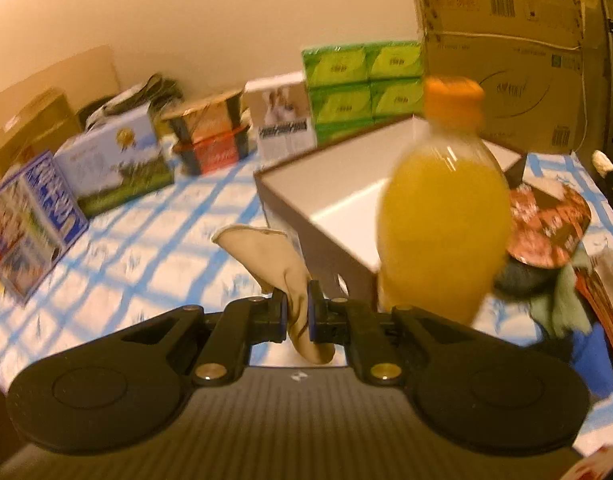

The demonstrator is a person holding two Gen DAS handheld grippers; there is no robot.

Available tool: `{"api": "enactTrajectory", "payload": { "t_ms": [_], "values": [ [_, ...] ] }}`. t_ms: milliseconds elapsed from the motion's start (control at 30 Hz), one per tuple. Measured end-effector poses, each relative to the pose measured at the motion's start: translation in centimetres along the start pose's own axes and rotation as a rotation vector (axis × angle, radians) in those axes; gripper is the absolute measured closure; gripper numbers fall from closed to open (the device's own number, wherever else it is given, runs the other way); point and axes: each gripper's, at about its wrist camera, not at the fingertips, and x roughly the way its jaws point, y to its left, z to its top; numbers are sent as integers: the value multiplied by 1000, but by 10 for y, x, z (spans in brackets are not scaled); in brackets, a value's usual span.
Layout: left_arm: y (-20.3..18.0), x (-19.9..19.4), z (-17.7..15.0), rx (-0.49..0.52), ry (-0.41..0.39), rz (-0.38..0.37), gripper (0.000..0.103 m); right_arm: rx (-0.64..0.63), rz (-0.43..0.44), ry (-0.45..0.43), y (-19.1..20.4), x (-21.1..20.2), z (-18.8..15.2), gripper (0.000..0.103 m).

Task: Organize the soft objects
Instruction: 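Carry the hair tie and stocking into the white-lined box and open both tools, then move both tools back from the box to the pile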

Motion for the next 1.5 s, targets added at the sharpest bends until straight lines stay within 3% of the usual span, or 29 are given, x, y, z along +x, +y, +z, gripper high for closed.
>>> {"api": "enactTrajectory", "payload": {
  "t_ms": [233, 533, 700, 967, 1000, 1033, 1100, 1267, 1500],
  "values": [
    [16, 45, 47, 33, -56, -107, 94, -51, 67, -29, 1, 46, 49, 82],
    [2, 111, 87, 109, -42, -262, 94, -86, 185, 3, 16, 125, 91, 82],
    [-8, 141, 97, 116, 5, -338, 94, -82, 227, 47, 24, 164, 100, 82],
    [-16, 178, 95, 113, 131, -396, 90, -67, 250, 95, 34, 201, 102, 82],
    [-17, 182, 95, 106, 143, -409, 83, -60, 246, 95, 35, 205, 103, 78],
    [-17, 184, 95, 93, 151, -417, 79, -49, 249, 101, 36, 209, 104, 59],
    [-17, 188, 96, 71, 168, -418, 65, -3, 250, 99, 35, 213, 106, 37],
    [-16, 185, 98, 55, 166, -386, 65, 13, 241, 92, 35, 213, 111, 37],
    [0, 163, 99, 7, 157, -279, 64, 23, 211, 93, 27, 194, 107, 37]
  ]
}}
